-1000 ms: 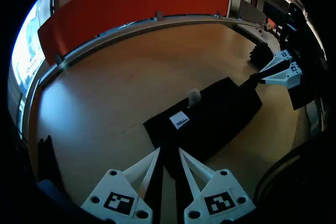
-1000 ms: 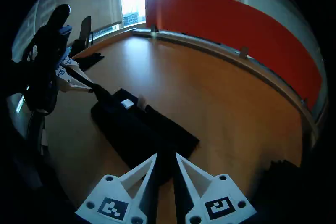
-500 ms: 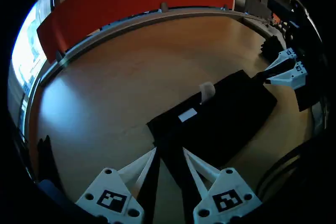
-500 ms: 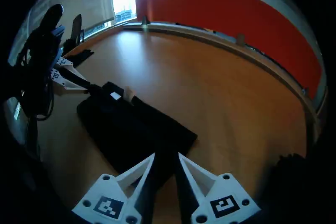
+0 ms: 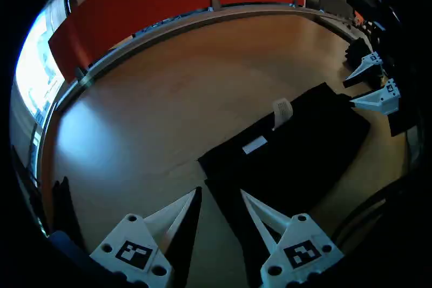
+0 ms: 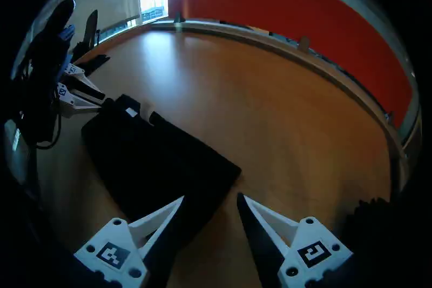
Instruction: Fold towel
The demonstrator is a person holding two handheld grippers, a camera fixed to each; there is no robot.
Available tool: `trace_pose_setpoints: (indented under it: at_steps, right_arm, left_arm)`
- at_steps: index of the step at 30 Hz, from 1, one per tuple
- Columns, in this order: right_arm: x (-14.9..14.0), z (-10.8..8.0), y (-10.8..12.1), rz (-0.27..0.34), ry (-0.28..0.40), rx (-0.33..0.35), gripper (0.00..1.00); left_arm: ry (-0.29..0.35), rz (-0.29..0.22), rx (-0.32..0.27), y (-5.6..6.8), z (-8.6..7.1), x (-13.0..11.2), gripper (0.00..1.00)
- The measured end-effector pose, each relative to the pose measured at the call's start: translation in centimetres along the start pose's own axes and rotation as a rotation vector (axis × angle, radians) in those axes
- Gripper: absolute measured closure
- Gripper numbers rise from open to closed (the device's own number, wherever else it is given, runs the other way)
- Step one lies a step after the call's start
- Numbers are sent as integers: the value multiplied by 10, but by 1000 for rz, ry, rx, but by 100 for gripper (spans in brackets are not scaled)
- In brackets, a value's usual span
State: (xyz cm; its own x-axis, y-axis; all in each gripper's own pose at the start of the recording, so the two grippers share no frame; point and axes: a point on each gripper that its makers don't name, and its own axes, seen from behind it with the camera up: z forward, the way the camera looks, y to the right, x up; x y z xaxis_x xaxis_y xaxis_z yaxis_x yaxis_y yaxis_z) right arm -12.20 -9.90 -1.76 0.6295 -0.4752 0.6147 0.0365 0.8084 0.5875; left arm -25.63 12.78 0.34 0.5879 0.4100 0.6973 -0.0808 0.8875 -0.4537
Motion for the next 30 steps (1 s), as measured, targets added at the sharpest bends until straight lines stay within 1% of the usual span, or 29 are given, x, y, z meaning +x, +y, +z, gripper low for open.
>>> trace_pose_setpoints:
  at_steps: [7,9,15,17,19,21,23,25,27,28,29,30]
  right_arm:
    - [9,6,11,7,7,-23,33]
    - [13,8,14,9,13,-27,33]
    - [26,13,27,9,24,-48,31]
    - [30,14,31,6,27,-56,31]
    - [34,15,35,5,31,-63,31]
    - [37,16,38,4,36,-68,31]
    - [40,16,42,4,41,-75,31]
    - [44,14,44,1,48,-83,27]
    - [46,12,47,-3,55,-92,18]
    - [47,10,47,-7,58,-95,10]
    - [48,9,48,-10,62,-98,5]
    - [49,8,48,-13,65,-101,4]
  left_arm:
    - [1,-6,7,-6,3,7,58]
    - [2,-9,9,-9,4,10,56]
    - [9,-11,24,-20,8,22,45]
    - [12,-7,29,-23,10,26,42]
    - [16,-2,35,-27,11,30,37]
    - [20,2,40,-29,11,33,37]
    - [25,4,45,-32,10,37,34]
    - [30,4,49,-34,9,39,26]
    - [33,3,52,-36,8,41,24]
    - [35,-1,53,-36,7,42,23]
    - [36,-4,53,-37,7,42,23]
    - [38,-7,54,-37,6,42,23]
